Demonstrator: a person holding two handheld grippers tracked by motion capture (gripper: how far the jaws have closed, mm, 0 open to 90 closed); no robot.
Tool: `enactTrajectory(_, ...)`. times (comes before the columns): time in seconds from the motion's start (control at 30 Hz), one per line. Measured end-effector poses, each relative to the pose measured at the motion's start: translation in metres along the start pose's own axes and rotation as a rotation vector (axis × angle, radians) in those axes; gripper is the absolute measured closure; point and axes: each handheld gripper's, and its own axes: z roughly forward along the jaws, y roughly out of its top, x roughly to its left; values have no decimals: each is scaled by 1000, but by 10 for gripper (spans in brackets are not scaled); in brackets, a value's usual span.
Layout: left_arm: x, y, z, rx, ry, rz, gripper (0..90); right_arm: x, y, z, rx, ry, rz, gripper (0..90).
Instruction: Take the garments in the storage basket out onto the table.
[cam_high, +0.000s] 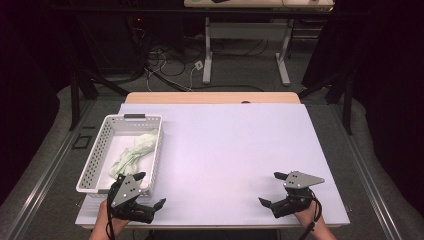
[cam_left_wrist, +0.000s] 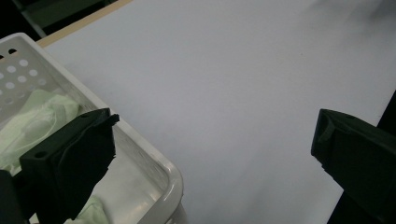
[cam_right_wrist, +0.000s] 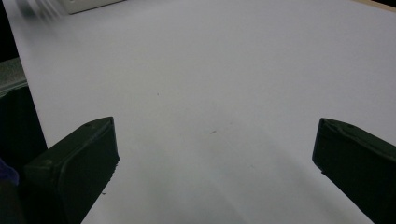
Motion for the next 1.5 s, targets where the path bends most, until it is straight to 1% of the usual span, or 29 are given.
enactTrajectory(0.1, 1, 1, -1, 3, 2, 8, 1, 1, 0, 0, 13, 3, 4, 0)
enactTrajectory(0.13, 1, 1, -1, 0, 3, 0, 1, 1, 0, 0, 9, 1, 3, 0)
enactTrajectory(0.23, 2, 2, -3, -1, 9, 1, 2, 1, 0, 1, 4, 2, 1, 0)
enactTrajectory(0.27, 2, 2, -3, -2, 10, -9, 3, 1, 0, 0, 8, 1, -1, 0)
enactTrajectory(0.3, 3, 3, -4, -4, 15, -9, 3, 1, 0, 1, 0, 2, 1, 0)
enactTrajectory(0.4, 5, 4, -5, -9, 19, -12, 3, 1, 0, 0, 10, 0, 3, 0)
enactTrajectory(0.43, 6, 4, -6, -2, 25, 2, 3, 1, 0, 1, 3, 1, 2, 0)
enactTrajectory(0.47, 6, 4, -6, -2, 25, 2, 3, 1, 0, 1, 14, -1, 0, 0)
enactTrajectory(0.53, 6, 5, -6, -3, 23, -11, 3, 0, 0, 1, 13, -2, -4, 0)
enactTrajectory(0.57, 6, 5, -6, -3, 23, -11, 3, 0, 0, 2, 4, -2, -9, 0)
enactTrajectory(0.73, 9, 6, -7, -3, 31, -24, 3, 0, -1, 2, 1, 0, -5, 0)
enactTrajectory(0.87, 14, 8, -9, 2, 52, -18, 3, 0, -1, 1, 8, 0, -4, 0)
enactTrajectory(1.07, 19, 11, -11, 2, 64, -18, 3, 0, -1, 2, 2, 4, -9, 0)
enactTrajectory(1.13, 22, 12, -10, 10, 68, -21, 3, 0, 0, 2, 8, 7, -7, 0)
enactTrajectory(1.17, 24, 12, -10, 10, 73, -16, 3, 0, 0, 2, 8, 7, -7, 0)
enactTrajectory(1.2, 26, 14, -9, 11, 74, -26, 3, 0, -1, 3, 4, 3, -8, 0)
enactTrajectory(1.23, 27, 15, -8, 12, 75, -30, 3, 0, -1, 2, 10, 2, -6, 0)
enactTrajectory(1.3, 29, 16, -8, 15, 76, -29, 3, 0, -1, 2, 6, -1, -3, 0)
enactTrajectory(1.33, 31, 18, -8, 16, 85, -30, 3, 0, -1, 3, 14, 4, -1, 0)
enactTrajectory(1.37, 31, 18, -8, 16, 85, -30, 3, 0, -1, 3, 17, 6, -1, 0)
enactTrajectory(1.4, 32, 19, -8, 17, 82, -41, 3, 0, 0, 2, 22, 8, -3, 0)
enactTrajectory(1.5, 35, 22, -8, 20, 97, -43, 3, 1, 0, 2, 19, 5, -13, 0)
